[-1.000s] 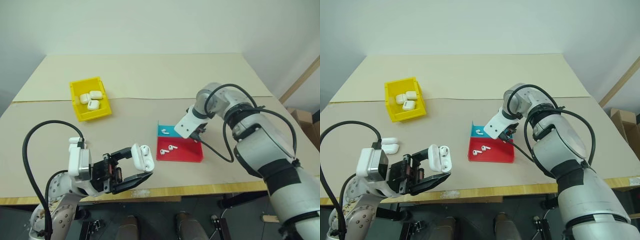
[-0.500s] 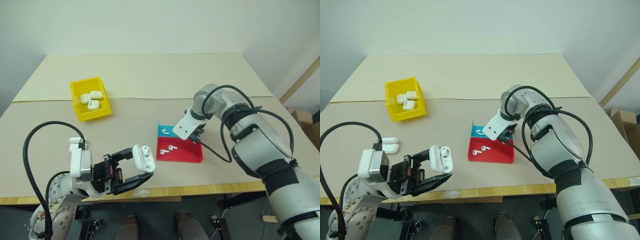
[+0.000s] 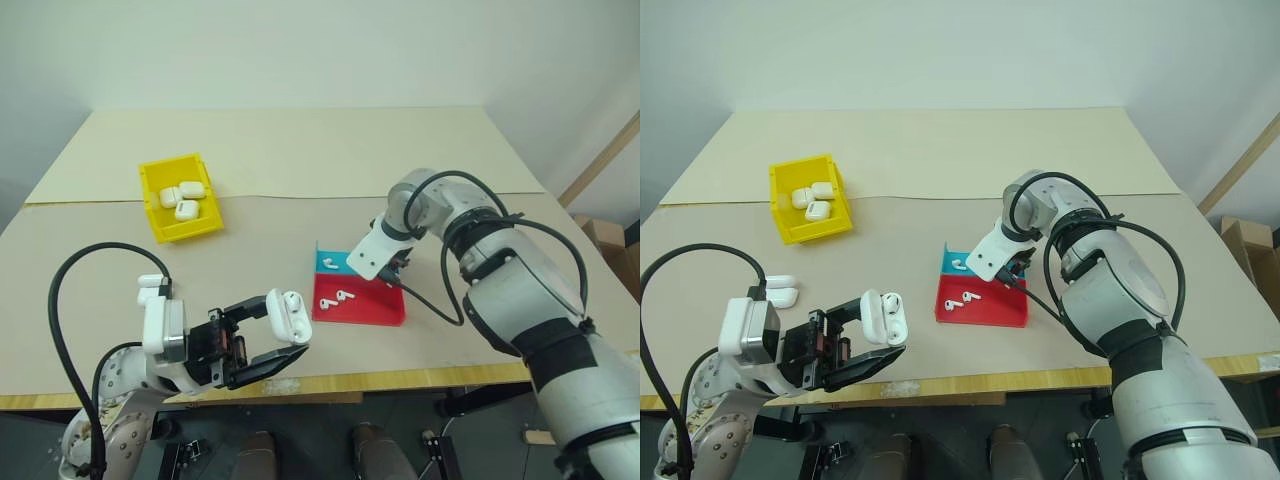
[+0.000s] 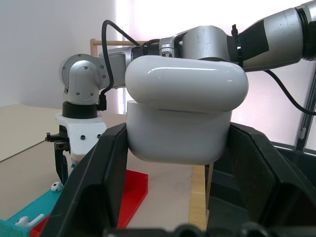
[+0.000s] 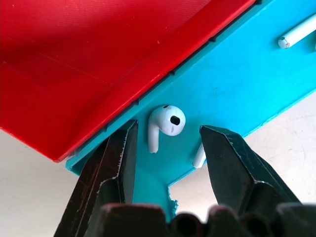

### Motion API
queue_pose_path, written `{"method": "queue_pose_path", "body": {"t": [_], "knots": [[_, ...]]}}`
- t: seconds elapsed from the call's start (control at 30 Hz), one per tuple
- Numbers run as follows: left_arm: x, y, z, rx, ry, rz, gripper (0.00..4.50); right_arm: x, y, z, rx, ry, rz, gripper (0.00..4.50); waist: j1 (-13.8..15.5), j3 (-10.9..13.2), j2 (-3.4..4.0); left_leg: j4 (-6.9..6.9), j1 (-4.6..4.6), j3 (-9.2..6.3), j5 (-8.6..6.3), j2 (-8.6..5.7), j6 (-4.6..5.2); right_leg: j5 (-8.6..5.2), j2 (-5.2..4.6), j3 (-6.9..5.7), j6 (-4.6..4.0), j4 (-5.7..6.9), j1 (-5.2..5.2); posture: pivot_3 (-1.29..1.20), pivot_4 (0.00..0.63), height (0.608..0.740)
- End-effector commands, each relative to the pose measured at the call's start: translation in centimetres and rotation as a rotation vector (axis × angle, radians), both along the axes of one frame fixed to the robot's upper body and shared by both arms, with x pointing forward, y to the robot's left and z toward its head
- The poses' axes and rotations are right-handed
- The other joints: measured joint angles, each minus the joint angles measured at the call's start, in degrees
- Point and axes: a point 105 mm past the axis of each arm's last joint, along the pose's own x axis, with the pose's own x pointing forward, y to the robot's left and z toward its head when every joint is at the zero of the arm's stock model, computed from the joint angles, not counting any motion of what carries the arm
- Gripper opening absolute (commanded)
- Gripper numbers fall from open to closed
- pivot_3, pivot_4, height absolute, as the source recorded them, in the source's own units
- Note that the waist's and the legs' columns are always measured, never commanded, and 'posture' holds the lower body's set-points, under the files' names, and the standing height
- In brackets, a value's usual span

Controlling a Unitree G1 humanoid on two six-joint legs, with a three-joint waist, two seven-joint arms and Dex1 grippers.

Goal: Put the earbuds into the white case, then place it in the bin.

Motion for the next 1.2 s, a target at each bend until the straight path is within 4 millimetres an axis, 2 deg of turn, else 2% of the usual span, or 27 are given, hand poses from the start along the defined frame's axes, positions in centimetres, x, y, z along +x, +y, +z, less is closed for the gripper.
{"method": "queue_pose_path", "body": {"t": [0.03, 0.7, 1.2], "knots": [[-0.65, -0.38, 0.96, -0.01, -0.054, -0.019, 2.79, 0.26, 0.37, 1.32, 0.016, -0.032, 0.014, 1.93, 0.0, 0.0, 0.0, 0.0, 0.0, 0.0, 0.0, 0.0, 0.0, 0.0, 0.0, 0.0, 0.0, 0.0, 0.0, 0.0, 0.15, 0.74], [-0.6, -0.42, 0.96, -0.009, -0.051, -0.013, 2.79, -0.16, 0.96, 1.38, 0.019, -0.014, 0.057, 1.93, 0.0, 0.0, 0.0, 0.0, 0.0, 0.0, 0.0, 0.0, 0.0, 0.0, 0.0, 0.0, 0.0, 0.0, 0.0, 0.0, 0.15, 0.74], [-0.58, -0.49, 0.87, -0.008, -0.048, -0.006, 2.79, 0.0, 0.61, 1.04, 0.0, -0.018, 0.039, 1.93, 0.0, 0.0, 0.0, 0.0, 0.01, 0.0, 0.0, 0.0, 0.0, 0.0, 0.0, 0.0, 0.0, 0.01, 0.0, 0.0, 0.15, 0.74]]}}
